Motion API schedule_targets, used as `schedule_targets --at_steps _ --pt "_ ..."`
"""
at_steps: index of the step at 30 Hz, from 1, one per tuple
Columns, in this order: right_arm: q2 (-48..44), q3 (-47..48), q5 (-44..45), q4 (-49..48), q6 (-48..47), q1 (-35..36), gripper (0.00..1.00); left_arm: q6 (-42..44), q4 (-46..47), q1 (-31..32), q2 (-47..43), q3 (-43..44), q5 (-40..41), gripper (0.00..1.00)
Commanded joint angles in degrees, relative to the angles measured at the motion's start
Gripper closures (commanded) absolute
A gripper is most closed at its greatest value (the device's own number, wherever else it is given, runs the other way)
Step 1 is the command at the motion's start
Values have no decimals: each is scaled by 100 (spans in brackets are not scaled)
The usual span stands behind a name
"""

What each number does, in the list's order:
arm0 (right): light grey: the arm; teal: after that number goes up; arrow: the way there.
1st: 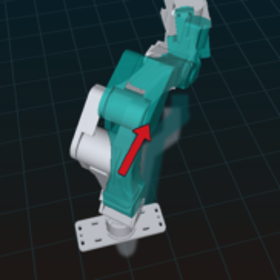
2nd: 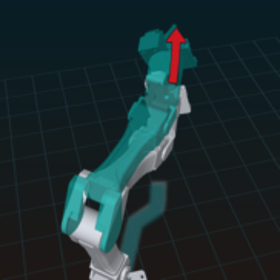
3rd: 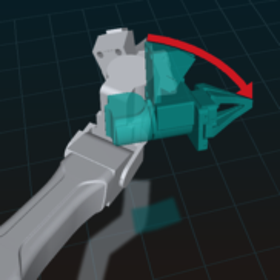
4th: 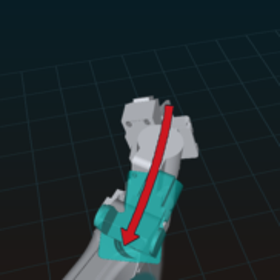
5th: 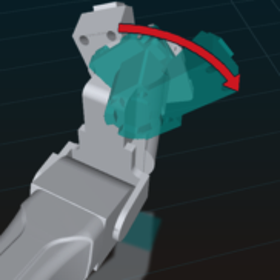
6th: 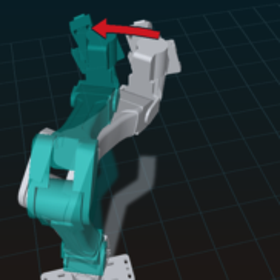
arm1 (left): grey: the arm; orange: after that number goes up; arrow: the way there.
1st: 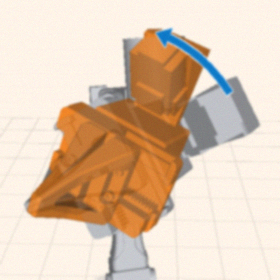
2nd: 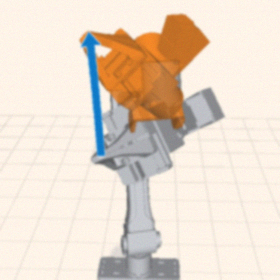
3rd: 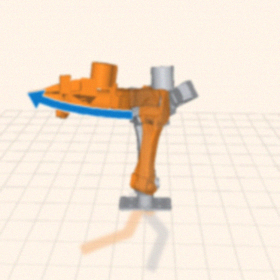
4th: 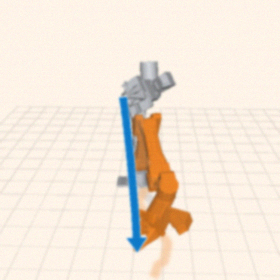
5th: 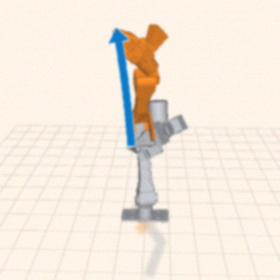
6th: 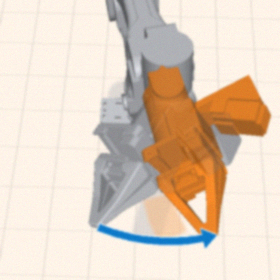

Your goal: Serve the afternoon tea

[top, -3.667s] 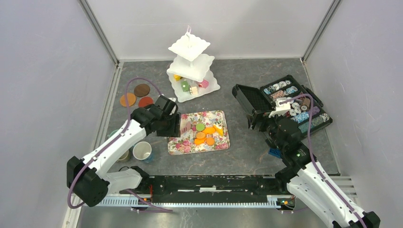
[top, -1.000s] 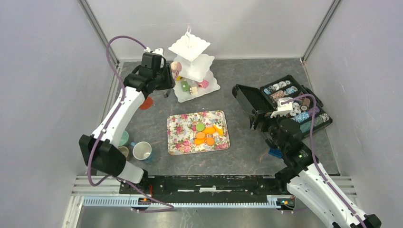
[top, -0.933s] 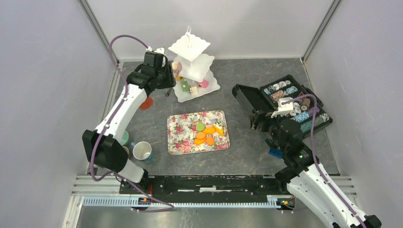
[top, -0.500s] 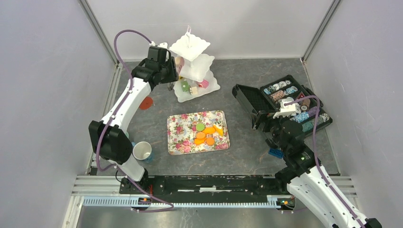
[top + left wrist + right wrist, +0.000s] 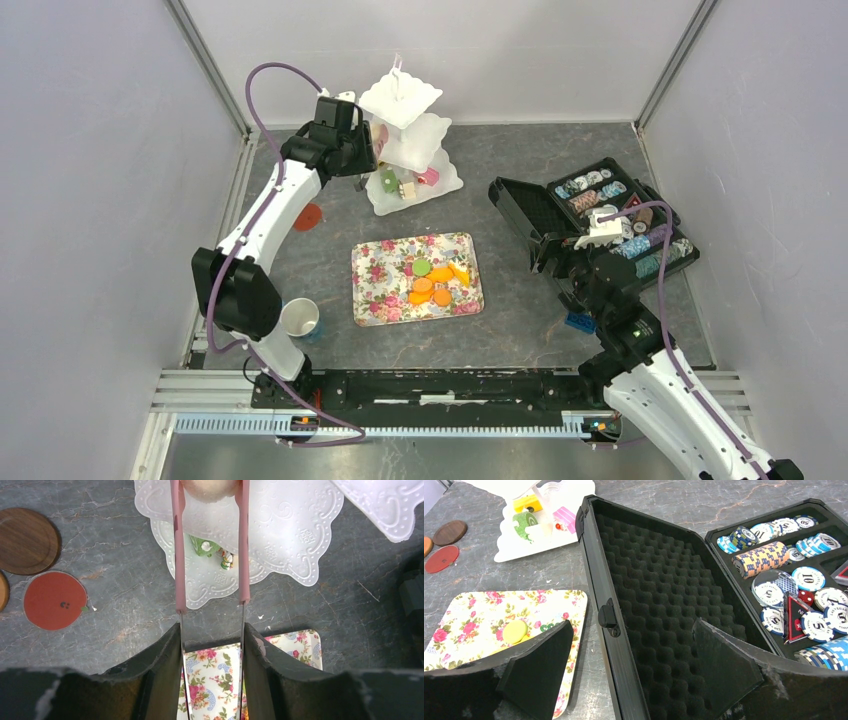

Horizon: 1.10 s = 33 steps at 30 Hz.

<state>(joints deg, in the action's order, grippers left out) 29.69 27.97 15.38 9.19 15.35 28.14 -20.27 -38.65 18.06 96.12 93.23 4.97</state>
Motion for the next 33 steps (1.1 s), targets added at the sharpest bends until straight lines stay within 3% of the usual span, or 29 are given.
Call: schedule_targets --at_steps 1,24,33 --pt "-4 218 65 -88 20 26 2 199 45 -14 -39 258 74 51" --pt "183 314 -32 -154 22 27 2 322 -41 -20 -433 196 185 39" --pt "191 307 -69 -181 29 30 2 278 -124 -14 -850 -107 42 40"
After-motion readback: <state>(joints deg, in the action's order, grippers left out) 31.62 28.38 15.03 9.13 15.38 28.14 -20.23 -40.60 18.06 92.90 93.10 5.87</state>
